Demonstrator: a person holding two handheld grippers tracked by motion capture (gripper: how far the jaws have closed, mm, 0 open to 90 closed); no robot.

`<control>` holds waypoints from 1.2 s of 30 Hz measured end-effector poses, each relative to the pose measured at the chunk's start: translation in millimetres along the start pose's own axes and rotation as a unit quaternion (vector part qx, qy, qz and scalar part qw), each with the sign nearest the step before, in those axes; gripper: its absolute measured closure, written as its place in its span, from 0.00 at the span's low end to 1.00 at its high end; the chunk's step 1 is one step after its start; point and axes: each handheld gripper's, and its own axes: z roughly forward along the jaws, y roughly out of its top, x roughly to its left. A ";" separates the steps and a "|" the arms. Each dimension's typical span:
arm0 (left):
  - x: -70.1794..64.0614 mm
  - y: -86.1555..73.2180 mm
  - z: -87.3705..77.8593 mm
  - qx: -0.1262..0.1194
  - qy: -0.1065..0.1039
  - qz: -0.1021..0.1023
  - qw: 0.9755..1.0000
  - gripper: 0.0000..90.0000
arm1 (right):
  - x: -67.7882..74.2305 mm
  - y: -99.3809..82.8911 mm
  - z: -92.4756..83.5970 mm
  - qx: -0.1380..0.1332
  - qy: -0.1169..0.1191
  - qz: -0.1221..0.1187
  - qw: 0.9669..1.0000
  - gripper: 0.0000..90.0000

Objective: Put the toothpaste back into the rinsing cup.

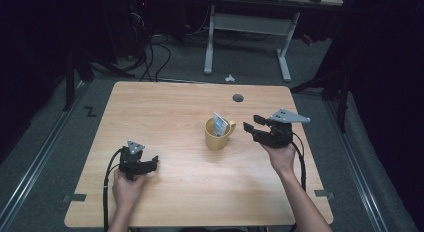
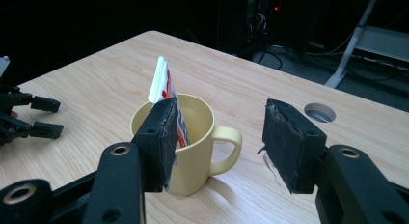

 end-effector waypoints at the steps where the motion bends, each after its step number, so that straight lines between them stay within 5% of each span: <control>1: 0.0 0.0 0.1 0.000 0.000 0.000 1.000 0.24 | -0.3 -1.9 -1.5 0.000 -0.002 0.003 1.000 0.52; 36: 0.0 0.0 0.0 0.000 0.000 0.000 1.000 0.24 | -13.8 -26.4 -21.9 0.003 -0.028 0.030 0.999 0.53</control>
